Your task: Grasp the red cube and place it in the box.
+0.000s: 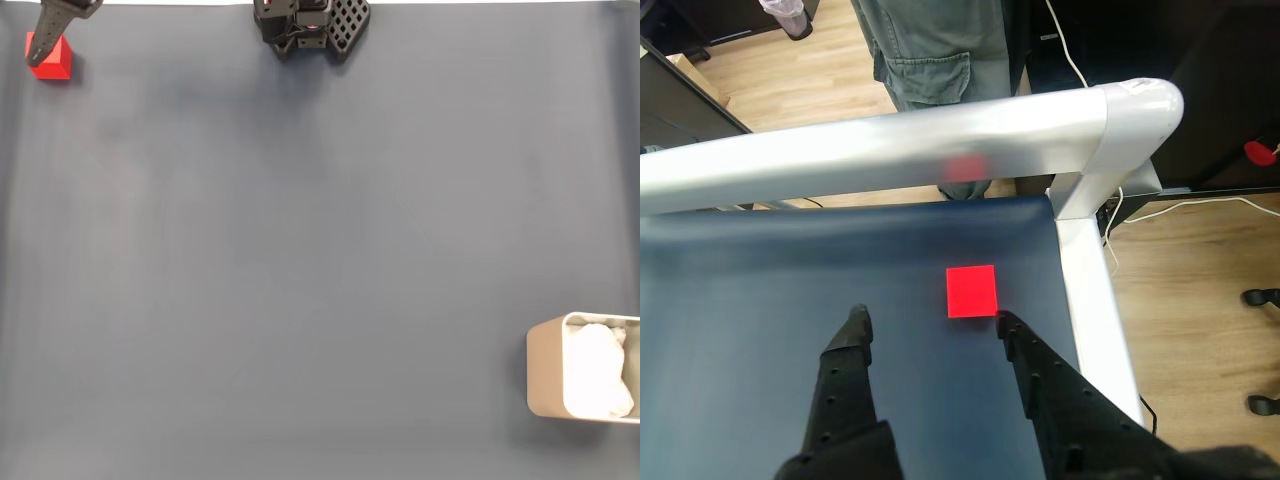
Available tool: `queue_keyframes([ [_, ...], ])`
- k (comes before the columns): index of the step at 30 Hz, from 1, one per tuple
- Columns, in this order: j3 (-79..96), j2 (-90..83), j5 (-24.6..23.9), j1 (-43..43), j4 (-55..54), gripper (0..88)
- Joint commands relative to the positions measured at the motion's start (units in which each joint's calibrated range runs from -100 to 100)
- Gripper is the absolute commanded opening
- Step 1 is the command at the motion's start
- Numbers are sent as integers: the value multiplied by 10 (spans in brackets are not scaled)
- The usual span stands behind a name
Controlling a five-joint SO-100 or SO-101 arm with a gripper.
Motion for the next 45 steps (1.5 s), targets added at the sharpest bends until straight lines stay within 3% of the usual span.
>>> queue_keyframes([
  [1,5,7,5,12,-36,301],
  [28,71,82,19,22,-175,315],
  [45,79,125,15,22,-189,316],
])
